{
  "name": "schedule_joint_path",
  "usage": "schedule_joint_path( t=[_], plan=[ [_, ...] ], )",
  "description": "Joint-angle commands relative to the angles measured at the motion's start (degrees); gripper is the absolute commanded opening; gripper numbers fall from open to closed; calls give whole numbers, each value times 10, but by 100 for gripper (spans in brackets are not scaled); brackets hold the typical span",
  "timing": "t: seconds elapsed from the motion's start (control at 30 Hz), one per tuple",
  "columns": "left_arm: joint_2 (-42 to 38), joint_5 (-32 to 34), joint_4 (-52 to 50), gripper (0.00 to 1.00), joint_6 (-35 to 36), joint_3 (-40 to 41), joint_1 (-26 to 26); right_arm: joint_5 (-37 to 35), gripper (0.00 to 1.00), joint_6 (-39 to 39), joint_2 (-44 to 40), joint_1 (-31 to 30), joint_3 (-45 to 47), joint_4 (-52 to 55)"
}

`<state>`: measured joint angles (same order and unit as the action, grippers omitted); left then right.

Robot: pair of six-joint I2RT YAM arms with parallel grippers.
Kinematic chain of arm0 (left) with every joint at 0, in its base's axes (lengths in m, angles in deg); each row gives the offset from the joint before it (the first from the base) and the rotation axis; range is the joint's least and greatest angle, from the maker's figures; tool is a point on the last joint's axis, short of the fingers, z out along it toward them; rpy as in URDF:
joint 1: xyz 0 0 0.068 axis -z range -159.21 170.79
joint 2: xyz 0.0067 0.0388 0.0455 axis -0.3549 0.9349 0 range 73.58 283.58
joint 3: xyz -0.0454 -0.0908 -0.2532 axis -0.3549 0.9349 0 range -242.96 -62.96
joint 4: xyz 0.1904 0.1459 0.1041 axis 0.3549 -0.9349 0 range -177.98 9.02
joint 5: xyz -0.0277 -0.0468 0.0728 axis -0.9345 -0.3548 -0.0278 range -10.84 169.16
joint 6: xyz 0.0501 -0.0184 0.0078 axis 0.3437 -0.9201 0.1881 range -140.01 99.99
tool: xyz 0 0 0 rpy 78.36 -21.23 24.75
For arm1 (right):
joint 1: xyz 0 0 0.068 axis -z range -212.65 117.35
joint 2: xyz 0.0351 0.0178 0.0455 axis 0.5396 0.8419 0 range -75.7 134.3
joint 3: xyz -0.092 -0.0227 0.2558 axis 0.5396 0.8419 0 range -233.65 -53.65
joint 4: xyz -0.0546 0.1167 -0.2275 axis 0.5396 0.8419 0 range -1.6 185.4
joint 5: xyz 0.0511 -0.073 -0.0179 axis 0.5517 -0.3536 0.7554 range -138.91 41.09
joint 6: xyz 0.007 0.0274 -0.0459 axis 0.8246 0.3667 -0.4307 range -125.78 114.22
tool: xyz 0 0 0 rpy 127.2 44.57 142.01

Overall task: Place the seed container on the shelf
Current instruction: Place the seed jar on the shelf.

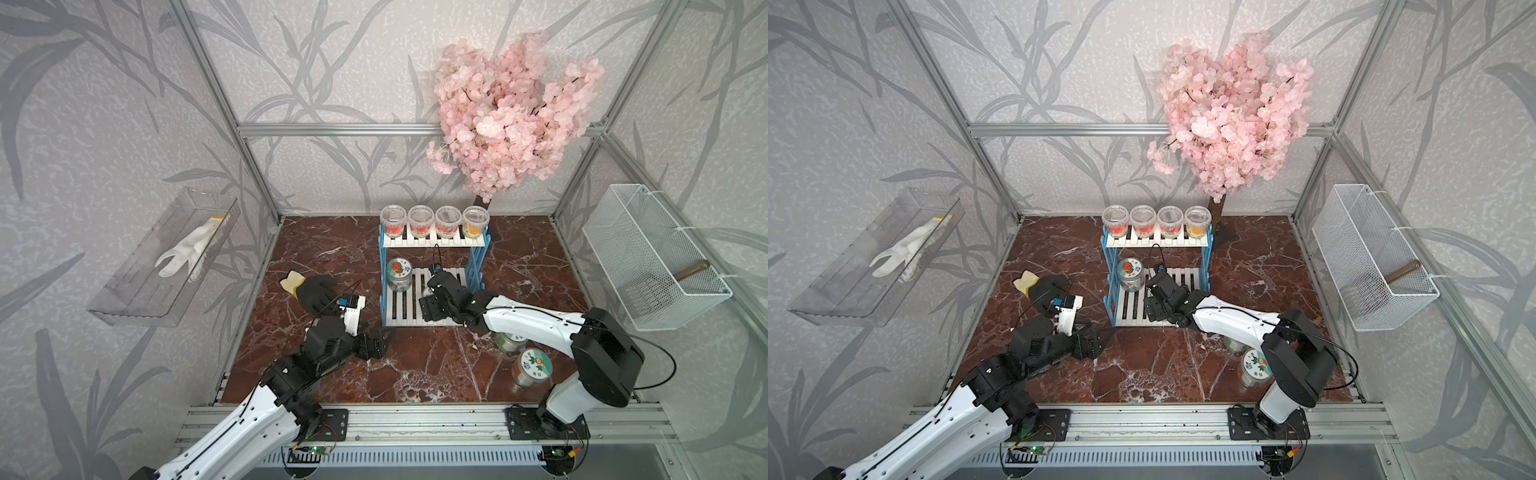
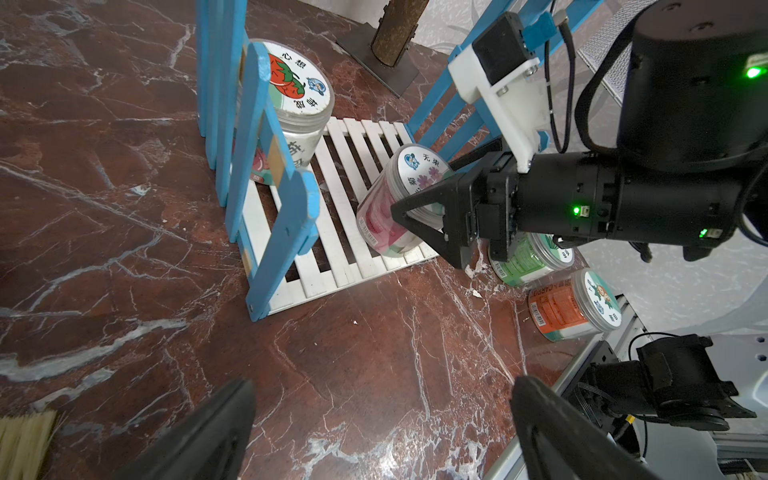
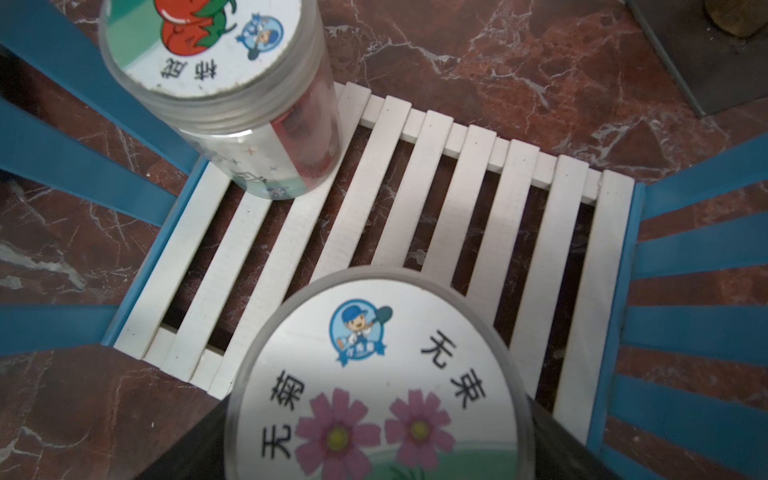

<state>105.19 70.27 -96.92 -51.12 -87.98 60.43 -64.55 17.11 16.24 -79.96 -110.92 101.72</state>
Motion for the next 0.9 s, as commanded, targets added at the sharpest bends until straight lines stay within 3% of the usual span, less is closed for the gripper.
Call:
schedule_joint_path(
  t=[0.0,0.27,0.43,0.63,0.87],
  plan=[
    [-7,1,-11,100,-4,0,1,-27,86,19,-9,1,2,-8],
    [-6,8,-5,100,-8,1,1,-148,86,46,-31,1,51,-105],
    [-5,10,-4,100,-9,2,1,-139,86,67,6,1,42,-139],
    [-12,10,-19,100,-10,1,1,-160,94,113,7,1,47,-115],
    [-19,12,-10,100,-11,6,1,-111,99,105,-10,0,44,-74]
  ],
)
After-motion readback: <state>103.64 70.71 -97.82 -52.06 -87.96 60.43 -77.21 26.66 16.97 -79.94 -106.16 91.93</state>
